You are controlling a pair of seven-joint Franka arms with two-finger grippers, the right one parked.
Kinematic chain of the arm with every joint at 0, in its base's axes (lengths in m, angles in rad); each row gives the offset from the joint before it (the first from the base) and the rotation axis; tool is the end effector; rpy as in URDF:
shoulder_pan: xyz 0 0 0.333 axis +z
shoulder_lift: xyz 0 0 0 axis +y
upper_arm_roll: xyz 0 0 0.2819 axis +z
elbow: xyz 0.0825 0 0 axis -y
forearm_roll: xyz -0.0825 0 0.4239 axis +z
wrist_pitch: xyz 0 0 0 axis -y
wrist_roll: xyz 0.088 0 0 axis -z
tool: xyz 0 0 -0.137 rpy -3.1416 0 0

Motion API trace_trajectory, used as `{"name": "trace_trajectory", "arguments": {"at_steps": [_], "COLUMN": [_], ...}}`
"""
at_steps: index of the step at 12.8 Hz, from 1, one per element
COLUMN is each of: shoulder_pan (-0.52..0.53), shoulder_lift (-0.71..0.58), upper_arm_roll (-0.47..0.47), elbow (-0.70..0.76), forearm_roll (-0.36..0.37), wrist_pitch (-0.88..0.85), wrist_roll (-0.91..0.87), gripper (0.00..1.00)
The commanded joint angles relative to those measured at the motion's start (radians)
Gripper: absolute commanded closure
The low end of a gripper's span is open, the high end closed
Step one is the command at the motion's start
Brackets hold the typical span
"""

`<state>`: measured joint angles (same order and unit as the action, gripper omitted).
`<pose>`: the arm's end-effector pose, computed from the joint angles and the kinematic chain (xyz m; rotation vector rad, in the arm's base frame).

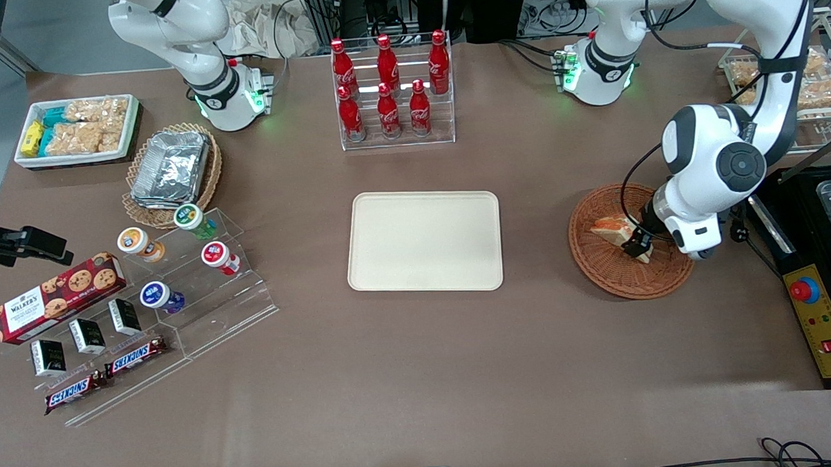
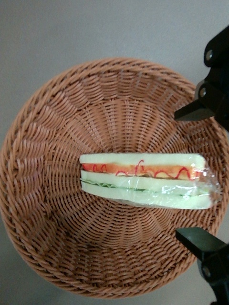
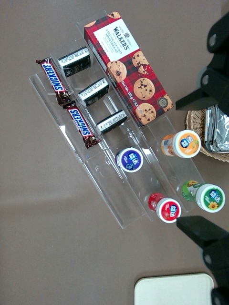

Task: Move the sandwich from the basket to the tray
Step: 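Close the left gripper on the sandwich's wrapped edge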

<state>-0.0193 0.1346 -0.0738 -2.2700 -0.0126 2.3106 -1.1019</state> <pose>0.5379 -0.0517 0.1984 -2.7083 -1.5113 0.1366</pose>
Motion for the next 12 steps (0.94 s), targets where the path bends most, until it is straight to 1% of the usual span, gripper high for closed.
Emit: {"name": "trace_trajectory", "arguments": {"at_steps": [1, 2, 4, 5, 6, 8, 9, 10, 12], "shoulder_pan": [0.001, 0.001, 0.001, 0.001, 0.001, -0.001, -0.002, -0.007, -0.010], "shoulder_lift": [0.006, 0.002, 0.008, 0.008, 0.008, 0.007, 0.006, 0.002, -0.035], "upper_arm_roll": [-0.001, -0.001, -0.001, -0.001, -0.001, -0.001, -0.003, -0.004, -0.009], "elbow": [-0.068, -0.095, -0.102, -0.100, -0.098, -0.091, -0.091, -0.086, -0.039], "forearm_roll": [0.002, 0.002, 0.002, 0.002, 0.002, 0.002, 0.002, 0.002, 0.003], "wrist_pitch": [0.074, 0.101, 0.107, 0.108, 0.115, 0.115, 0.115, 0.113, 0.058], "wrist_roll": [-0.033, -0.048, -0.062, -0.062, -0.064, -0.088, -0.095, -0.096, -0.087], "gripper": [0.01, 0.01, 0.02, 0.11, 0.24, 0.66, 0.94, 0.99, 0.99]}}
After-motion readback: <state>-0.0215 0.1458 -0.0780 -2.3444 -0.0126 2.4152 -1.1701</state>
